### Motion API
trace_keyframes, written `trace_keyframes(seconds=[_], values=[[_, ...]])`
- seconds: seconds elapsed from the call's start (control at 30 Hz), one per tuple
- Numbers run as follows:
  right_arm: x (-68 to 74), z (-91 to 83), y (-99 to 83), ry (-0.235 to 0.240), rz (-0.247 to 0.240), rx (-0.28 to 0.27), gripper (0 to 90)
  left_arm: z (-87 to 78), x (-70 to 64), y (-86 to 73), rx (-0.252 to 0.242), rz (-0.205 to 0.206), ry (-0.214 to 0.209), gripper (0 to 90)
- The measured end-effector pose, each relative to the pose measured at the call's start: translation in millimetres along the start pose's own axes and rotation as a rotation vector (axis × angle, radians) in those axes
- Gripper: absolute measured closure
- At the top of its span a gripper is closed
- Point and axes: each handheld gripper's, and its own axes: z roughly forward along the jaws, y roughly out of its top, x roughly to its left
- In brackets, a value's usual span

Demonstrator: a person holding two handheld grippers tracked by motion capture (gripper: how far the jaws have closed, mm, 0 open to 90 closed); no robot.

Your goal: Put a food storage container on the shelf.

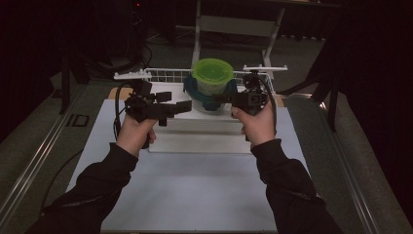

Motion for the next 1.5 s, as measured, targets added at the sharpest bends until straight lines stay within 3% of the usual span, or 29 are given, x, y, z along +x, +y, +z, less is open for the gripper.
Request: trace_keyframes(seconds=[0.13,0.43,0.57,0.77,0.87,1.0,1.03,1.13,1.2,1.27,1.37,1.5], values=[[-1.2,5.3,3.7,-0.010,0.010,-0.007,89.3,-1.2,-1.2,-11.4,-0.012,0.017,0.018,0.5],[-4.1,13.6,12.2,-0.048,0.021,-0.011,88.4,0.5,-5.1,-22.5,-0.006,0.039,0.009,0.5],[-4.5,14.3,12.7,-0.047,0.022,-0.010,86.3,0.2,-7.8,-23.4,-0.011,0.055,0.009,0.5],[1.6,7.3,2.7,-0.001,-0.002,-0.014,80.7,-3.1,-13.2,-28.5,-0.026,0.105,0.005,0.5],[5.5,0.5,-6.5,0.016,-0.035,-0.022,72.4,-4.7,-14.9,-31.8,-0.038,0.125,-0.007,0.5],[7.1,-5.5,-16.8,0.037,-0.056,-0.034,62.8,-5.2,-14.9,-34.7,-0.039,0.114,-0.021,0.5],[7.7,-9.0,-24.7,0.054,-0.072,-0.042,51.9,-3.8,-16.5,-40.9,-0.024,0.125,-0.022,0.0],[8.6,-13.5,-35.4,0.068,-0.093,-0.057,39.6,-2.6,-19.9,-46.3,-0.016,0.158,-0.015,0.0],[8.5,-14.8,-38.9,0.071,-0.097,-0.066,39.6,-2.6,-19.9,-46.3,-0.016,0.158,-0.015,0.0],[5.5,-18.3,-49.3,0.085,-0.105,-0.093,27.1,-2.2,-24.9,-53.1,-0.019,0.191,-0.023,0.0],[0.0,-20.9,-59.4,0.107,-0.138,-0.095,18.8,-3.5,-30.0,-59.7,-0.032,0.219,-0.035,0.0],[-5.9,-24.4,-69.1,0.098,-0.143,-0.101,18.8,-5.9,-34.4,-64.5,-0.046,0.252,-0.029,0.0]])
